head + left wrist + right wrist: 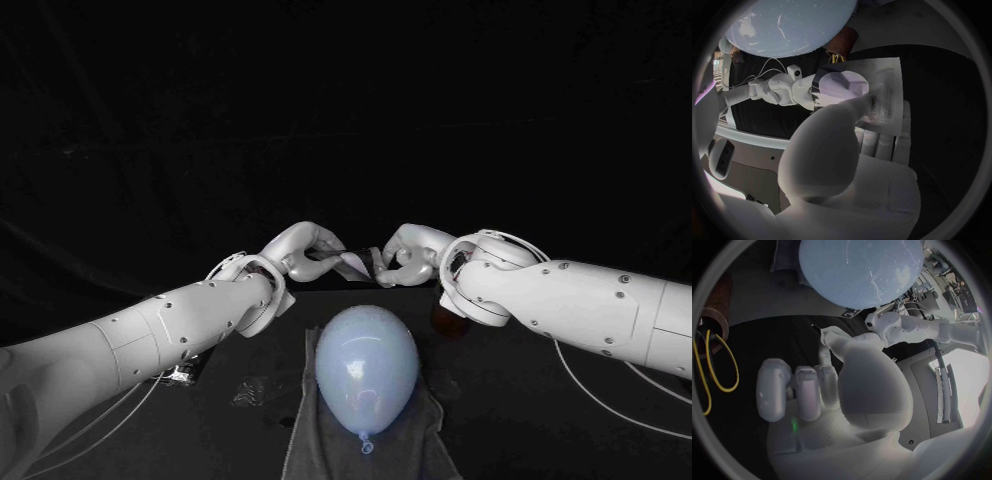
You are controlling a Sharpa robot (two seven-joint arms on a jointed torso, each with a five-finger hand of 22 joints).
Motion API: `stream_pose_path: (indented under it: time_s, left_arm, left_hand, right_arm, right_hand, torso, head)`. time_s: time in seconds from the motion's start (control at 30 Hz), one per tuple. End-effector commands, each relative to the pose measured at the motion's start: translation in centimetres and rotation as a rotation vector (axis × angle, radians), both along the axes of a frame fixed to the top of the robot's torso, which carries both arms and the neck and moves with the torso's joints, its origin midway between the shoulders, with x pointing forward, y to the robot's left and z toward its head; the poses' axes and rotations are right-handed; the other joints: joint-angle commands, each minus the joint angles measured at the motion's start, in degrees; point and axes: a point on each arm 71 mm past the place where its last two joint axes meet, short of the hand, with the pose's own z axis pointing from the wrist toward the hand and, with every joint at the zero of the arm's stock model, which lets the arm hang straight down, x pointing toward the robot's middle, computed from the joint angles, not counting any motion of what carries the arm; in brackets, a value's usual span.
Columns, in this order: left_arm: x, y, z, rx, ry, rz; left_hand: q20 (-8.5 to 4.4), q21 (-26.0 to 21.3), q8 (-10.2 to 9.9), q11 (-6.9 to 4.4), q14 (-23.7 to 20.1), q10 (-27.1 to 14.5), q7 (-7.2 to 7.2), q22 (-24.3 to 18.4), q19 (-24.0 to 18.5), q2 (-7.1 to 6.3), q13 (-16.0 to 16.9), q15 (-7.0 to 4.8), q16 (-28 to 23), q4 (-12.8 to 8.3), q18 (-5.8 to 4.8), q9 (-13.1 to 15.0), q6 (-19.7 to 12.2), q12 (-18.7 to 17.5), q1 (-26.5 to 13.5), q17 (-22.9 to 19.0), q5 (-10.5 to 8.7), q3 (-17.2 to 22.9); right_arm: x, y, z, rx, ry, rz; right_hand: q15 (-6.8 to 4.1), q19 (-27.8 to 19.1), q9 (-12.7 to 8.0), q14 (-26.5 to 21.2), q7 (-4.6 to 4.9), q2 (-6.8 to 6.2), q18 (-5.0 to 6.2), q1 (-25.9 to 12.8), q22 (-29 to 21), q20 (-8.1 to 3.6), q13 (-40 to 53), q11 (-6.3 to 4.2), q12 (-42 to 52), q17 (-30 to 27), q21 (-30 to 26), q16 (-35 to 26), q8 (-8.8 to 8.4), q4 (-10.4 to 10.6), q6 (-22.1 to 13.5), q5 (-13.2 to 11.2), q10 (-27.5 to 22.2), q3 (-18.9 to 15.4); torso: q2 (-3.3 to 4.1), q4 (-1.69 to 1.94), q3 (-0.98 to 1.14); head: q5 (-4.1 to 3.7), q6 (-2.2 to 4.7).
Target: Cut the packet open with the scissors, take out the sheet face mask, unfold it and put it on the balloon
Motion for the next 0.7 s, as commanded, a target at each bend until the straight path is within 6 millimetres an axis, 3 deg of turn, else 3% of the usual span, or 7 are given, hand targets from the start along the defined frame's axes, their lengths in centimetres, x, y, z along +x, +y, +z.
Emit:
stream_pose_path:
  time_s: [0.03,0.13,0.2,0.23,0.3,0.43,0.7]
  left_arm:
    - [-0.2,-0.7,0.2,-0.020,0.005,-0.035]
    - [-0.3,-1.0,0.2,-0.014,0.013,-0.051]
    - [-0.3,-1.1,0.2,-0.010,0.017,-0.057]
    - [-0.3,-1.1,0.2,-0.009,0.019,-0.061]
    - [-0.4,-1.2,0.2,-0.007,0.020,-0.064]
    - [-0.5,-1.3,0.2,-0.007,0.020,-0.071]
    - [-0.8,-1.9,0.3,-0.012,0.016,-0.092]
  left_hand:
    - [0.05,0.25,0.38,0.08,0.19,0.21,0.42,0.13,-0.61,0.30,0.08,0.14,-0.30,-0.43,0.30,2.06,-0.02,0.17,-0.26,0.11,0.11,0.16]
    - [0.14,0.31,0.34,0.09,0.13,0.13,0.42,0.20,-1.01,0.34,0.08,0.17,-0.39,-0.58,0.20,2.11,-0.07,0.16,-0.40,0.13,0.11,0.34]
    - [0.21,0.32,0.33,0.11,0.11,0.10,0.42,0.23,-1.24,0.42,0.08,0.19,-0.43,-0.61,0.14,2.14,-0.09,0.16,-0.52,0.15,0.11,0.43]
    - [0.22,0.33,0.33,0.11,0.11,0.10,0.42,0.23,-1.27,0.43,0.08,0.19,-0.44,-0.61,0.13,2.14,-0.09,0.17,-0.54,0.16,0.11,0.45]
    - [0.23,0.33,0.33,0.11,0.11,0.10,0.42,0.24,-1.29,0.44,0.08,0.19,-0.44,-0.62,0.12,2.15,-0.09,0.17,-0.55,0.16,0.11,0.46]
    - [0.25,0.34,0.33,0.11,0.11,0.09,0.42,0.25,-1.35,0.48,0.08,0.19,-0.45,-0.64,0.10,2.16,-0.10,0.17,-0.57,0.17,0.11,0.50]
    - [0.27,0.35,0.32,0.11,0.11,0.08,0.41,0.26,-1.41,0.52,0.09,0.20,-0.47,-0.66,0.09,2.18,-0.11,0.17,-0.60,0.17,0.10,0.55]
  right_arm:
    - [-0.1,0.3,0.6,0.128,-0.021,0.011]
    - [-0.2,0.3,0.6,0.147,-0.019,0.008]
    - [-0.2,0.3,0.7,0.148,-0.026,0.006]
    - [-0.2,0.2,0.7,0.147,-0.034,0.002]
    - [-0.1,0.1,0.8,0.142,-0.048,-0.004]
    - [0.1,0.1,0.9,0.124,-0.079,-0.011]
    - [0.3,0.6,0.8,0.067,-0.094,0.004]
  right_hand:
    - [-0.31,0.02,0.91,5.97,-0.14,2.11,-1.09,-0.02,7.00,-0.23,13.08,-0.33,0.15,15.05,0.16,0.20,0.70,0.09,-0.25,0.27,4.99,1.50]
    - [-0.14,-0.29,1.47,5.97,0.10,2.80,-0.97,-2.33,6.72,-0.10,12.57,-0.12,-0.70,15.05,-0.36,0.20,1.28,0.84,-1.08,0.97,4.66,3.45]
    - [0.05,-0.61,1.71,5.97,0.39,1.25,-0.87,-4.08,6.42,0.08,12.26,0.15,-1.26,15.05,-0.87,0.20,1.28,1.09,-2.30,2.91,4.40,3.42]
    - [0.24,-0.74,1.81,5.97,0.65,0.18,-0.84,-5.76,6.31,0.28,12.11,0.37,-1.55,15.05,-1.10,0.20,1.16,1.78,-3.20,5.32,4.26,2.78]
    - [0.53,-1.05,1.73,5.94,1.09,-0.57,-0.69,-7.36,6.00,0.41,11.79,0.74,-2.13,14.94,-1.60,0.16,0.76,2.63,-4.27,6.96,3.99,1.92]
    - [1.41,-1.69,1.05,5.92,2.37,-2.24,-0.49,-9.02,5.36,1.04,9.98,1.83,-5.23,14.85,-2.63,0.13,-0.91,3.34,-6.91,7.26,2.50,0.39]
    - [2.12,-2.38,0.58,5.88,3.15,-3.85,-0.21,-9.07,4.73,1.82,8.21,2.58,-8.26,14.64,-3.74,0.06,-1.89,3.00,-7.97,5.50,0.88,-1.54]
  torso:
    - [0.01,-0.01,-0.01]
    - [0.00,0.01,-0.01]
    - [-0.02,-0.01,-0.01]
    - [-0.02,-0.02,-0.02]
    - [-0.02,-0.03,-0.02]
    - [0.01,0.00,-0.01]
    - [0.05,-0.01,-0.01]
  head:
    - [0.00,-0.09]
    - [-0.04,-0.12]
    - [-0.06,-0.10]
    - [-0.08,-0.09]
    - [-0.12,-0.02]
    - [-0.21,0.05]
    - [-0.24,0.02]
